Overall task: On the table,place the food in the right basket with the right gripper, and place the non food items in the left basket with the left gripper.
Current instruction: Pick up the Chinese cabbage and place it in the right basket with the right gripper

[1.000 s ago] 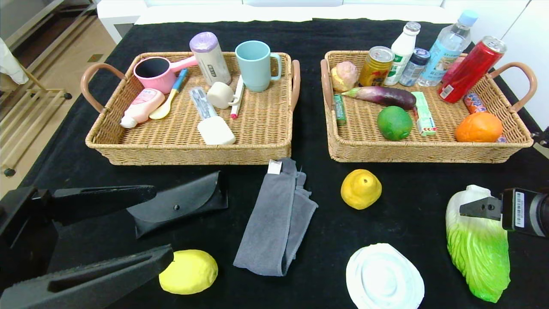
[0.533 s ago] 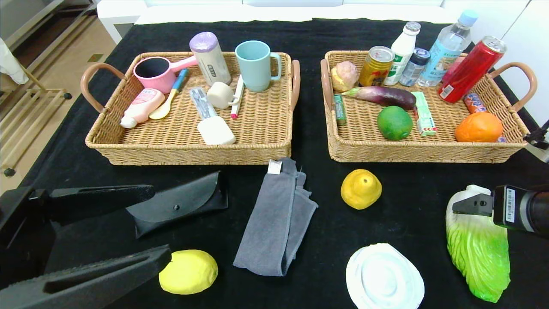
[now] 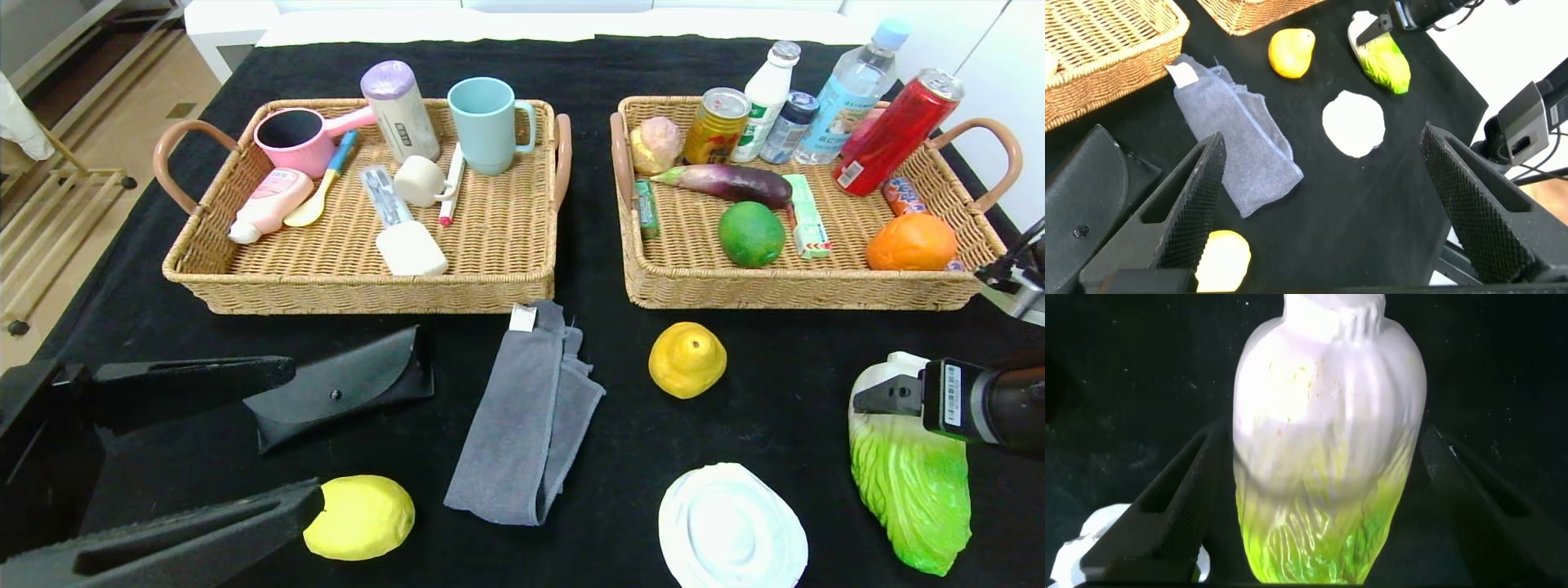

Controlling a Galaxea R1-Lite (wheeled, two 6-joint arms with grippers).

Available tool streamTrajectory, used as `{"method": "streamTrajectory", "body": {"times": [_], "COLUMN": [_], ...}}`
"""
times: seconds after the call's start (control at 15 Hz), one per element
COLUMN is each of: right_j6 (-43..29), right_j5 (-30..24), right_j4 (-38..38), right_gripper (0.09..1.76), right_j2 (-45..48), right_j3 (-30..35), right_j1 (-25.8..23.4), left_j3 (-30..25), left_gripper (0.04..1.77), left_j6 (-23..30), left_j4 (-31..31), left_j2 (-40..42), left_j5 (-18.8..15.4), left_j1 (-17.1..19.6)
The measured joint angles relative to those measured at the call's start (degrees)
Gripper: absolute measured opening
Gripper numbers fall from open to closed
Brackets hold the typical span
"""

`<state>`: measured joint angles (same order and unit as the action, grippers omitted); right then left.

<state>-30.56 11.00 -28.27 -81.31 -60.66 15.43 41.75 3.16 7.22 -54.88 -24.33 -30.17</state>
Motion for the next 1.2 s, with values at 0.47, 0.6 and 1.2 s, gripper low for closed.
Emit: {"method": "streamTrajectory", "body": {"times": [0.47,0.6,1.2], "right_j6": [-1.0,-1.6,-1.6], "right_j5": [-0.1,0.0,0.1], "right_j4": [2.6,2.6,2.8], "right_gripper": [1.71,1.71,1.48], "right_j2": [-3.1,-3.9,-4.7], "right_j3": [0.8,0.8,1.0], "right_j1": [-0.4,-0.3,-0.2], "left_j3": [0.1,0.2,0.1], "left_gripper": [1.72,1.72,1.72], "left_j6": [0.0,-0.1,-0.2], "left_j4": [0.1,0.1,0.0], "left_j2": [0.9,1.1,1.4], "left_j5": [0.0,0.0,0.0], "left_j1": [0.0,0.0,-0.4]}}
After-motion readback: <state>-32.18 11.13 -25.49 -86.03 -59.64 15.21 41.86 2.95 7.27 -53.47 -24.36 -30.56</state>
